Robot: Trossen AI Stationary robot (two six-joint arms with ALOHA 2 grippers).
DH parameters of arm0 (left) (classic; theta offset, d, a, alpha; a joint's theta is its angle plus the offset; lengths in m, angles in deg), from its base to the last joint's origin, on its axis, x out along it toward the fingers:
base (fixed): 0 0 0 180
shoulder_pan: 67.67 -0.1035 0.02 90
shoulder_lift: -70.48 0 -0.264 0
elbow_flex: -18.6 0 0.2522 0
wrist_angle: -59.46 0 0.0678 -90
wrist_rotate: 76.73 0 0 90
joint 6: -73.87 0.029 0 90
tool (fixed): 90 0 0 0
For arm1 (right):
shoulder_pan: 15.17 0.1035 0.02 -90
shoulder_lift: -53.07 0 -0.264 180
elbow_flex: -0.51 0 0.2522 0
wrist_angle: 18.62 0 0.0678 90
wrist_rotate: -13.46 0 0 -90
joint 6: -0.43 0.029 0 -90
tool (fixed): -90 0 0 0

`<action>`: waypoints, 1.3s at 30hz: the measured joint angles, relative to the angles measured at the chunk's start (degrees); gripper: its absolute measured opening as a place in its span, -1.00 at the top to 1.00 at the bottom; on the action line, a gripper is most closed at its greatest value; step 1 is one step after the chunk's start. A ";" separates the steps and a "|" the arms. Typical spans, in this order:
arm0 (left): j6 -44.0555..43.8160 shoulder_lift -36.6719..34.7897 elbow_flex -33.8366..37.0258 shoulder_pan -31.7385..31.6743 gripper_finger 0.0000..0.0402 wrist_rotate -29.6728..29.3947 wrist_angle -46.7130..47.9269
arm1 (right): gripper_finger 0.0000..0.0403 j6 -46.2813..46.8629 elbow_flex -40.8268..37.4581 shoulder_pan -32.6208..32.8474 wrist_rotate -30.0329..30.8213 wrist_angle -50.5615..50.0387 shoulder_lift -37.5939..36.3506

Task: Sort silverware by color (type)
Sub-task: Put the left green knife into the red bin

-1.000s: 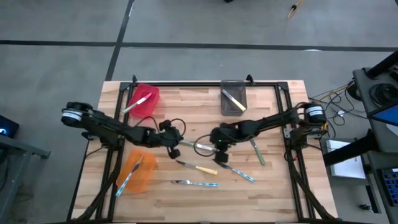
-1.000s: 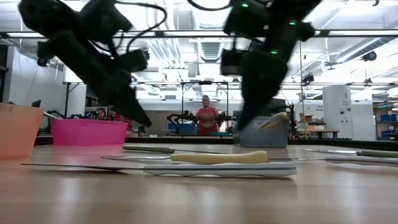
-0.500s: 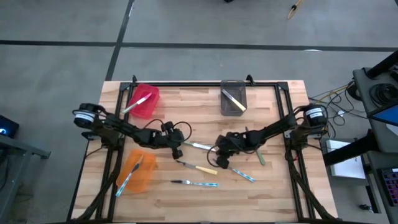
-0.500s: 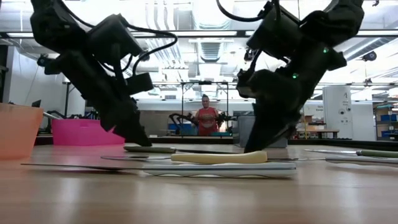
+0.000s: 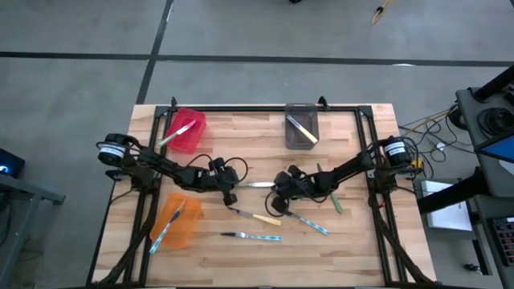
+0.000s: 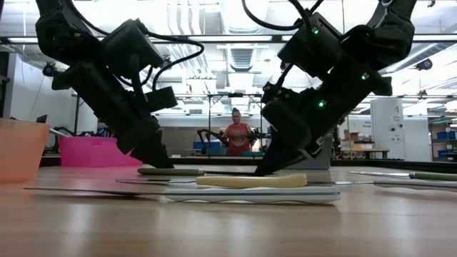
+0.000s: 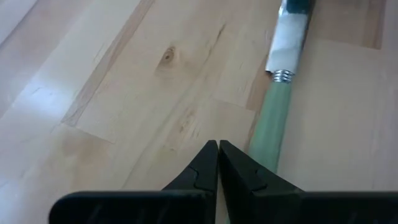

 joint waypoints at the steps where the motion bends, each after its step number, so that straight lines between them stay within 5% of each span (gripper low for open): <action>1: 0.06 0.00 0.02 0.00 1.00 0.08 -0.01 | 0.96 -0.06 -0.01 -0.02 1.14 0.14 0.04; 6: 0.80 0.04 0.17 0.00 1.00 0.46 -1.05 | 0.96 -0.21 -0.12 -0.36 6.08 0.04 0.13; 17: 0.96 0.21 0.28 -0.07 1.00 3.15 -4.53 | 0.96 -0.65 -0.07 -0.84 6.63 6.72 3.63; 21: 4.56 0.70 0.46 0.03 1.00 7.69 -14.60 | 0.96 -11.11 0.23 -0.93 9.51 22.27 6.47; 24: 7.69 -2.40 -0.11 0.21 1.00 8.19 -22.12 | 0.96 -20.76 2.85 -0.85 13.11 26.71 1.25; 28: 10.03 -11.39 -0.19 0.19 1.00 3.83 -18.37 | 0.96 -24.97 6.00 -0.85 13.46 12.05 -9.32; 33: 8.98 -22.06 -0.14 0.20 1.00 1.47 -2.08 | 0.96 -8.52 8.28 -1.57 5.88 -17.08 -18.08; 39: 6.36 -21.97 1.03 0.17 1.00 6.24 3.35 | 0.96 3.93 6.55 -1.86 -3.28 -25.23 -18.32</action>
